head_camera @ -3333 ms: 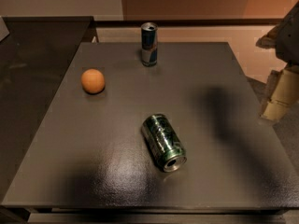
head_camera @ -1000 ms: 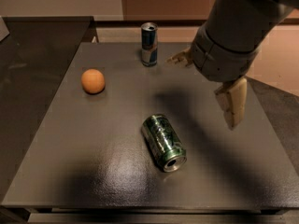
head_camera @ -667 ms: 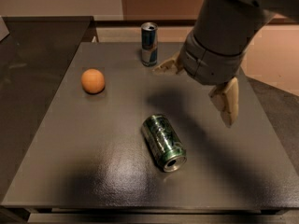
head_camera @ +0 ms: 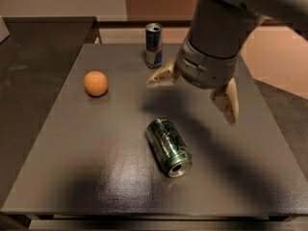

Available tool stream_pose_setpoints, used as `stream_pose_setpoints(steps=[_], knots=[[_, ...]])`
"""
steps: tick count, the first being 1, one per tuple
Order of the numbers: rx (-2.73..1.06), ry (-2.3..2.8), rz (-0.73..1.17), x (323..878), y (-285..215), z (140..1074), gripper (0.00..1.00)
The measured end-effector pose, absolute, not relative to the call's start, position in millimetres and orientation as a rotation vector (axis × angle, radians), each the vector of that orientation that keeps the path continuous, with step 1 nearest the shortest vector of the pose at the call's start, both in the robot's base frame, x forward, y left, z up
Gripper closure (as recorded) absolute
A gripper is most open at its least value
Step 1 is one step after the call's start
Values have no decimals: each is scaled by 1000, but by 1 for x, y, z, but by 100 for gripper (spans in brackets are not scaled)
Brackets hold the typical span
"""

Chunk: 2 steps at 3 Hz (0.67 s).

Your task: Place green can upright

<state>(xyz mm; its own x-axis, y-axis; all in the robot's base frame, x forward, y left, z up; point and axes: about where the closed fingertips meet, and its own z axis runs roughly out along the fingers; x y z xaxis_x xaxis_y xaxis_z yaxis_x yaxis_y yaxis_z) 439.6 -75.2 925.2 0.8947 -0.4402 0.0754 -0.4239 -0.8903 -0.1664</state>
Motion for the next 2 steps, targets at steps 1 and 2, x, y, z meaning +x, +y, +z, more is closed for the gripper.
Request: stream_pose_setpoints(steps=[1,2], knots=[[-2931,617,-163,440,-73,924,0],[-2947,559,-160,441,-71,923,0]])
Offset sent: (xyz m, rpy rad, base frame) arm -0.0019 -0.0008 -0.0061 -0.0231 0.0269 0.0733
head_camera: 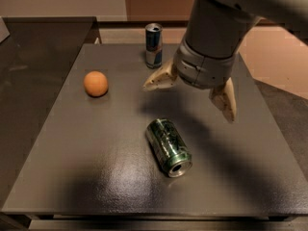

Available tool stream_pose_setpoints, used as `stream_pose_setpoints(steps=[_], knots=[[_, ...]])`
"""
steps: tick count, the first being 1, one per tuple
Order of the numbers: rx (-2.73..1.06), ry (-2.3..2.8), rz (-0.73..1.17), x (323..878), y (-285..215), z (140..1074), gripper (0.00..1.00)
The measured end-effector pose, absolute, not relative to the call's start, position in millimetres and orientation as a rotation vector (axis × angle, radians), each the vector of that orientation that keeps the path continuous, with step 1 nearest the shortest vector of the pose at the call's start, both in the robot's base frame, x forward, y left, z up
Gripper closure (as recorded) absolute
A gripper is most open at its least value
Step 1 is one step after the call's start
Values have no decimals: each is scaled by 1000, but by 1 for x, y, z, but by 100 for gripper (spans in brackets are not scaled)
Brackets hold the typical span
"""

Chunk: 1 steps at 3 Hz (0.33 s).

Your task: Place green can upright

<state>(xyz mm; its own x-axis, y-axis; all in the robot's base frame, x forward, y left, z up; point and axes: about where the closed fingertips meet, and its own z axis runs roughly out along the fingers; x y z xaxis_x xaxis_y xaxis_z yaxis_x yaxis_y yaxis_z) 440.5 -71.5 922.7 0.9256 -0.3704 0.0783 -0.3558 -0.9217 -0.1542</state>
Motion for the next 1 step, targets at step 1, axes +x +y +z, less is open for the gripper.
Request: stream_pose_setpoints(steps=[1], knots=[[-2947,558,-160,441,-71,923,0]])
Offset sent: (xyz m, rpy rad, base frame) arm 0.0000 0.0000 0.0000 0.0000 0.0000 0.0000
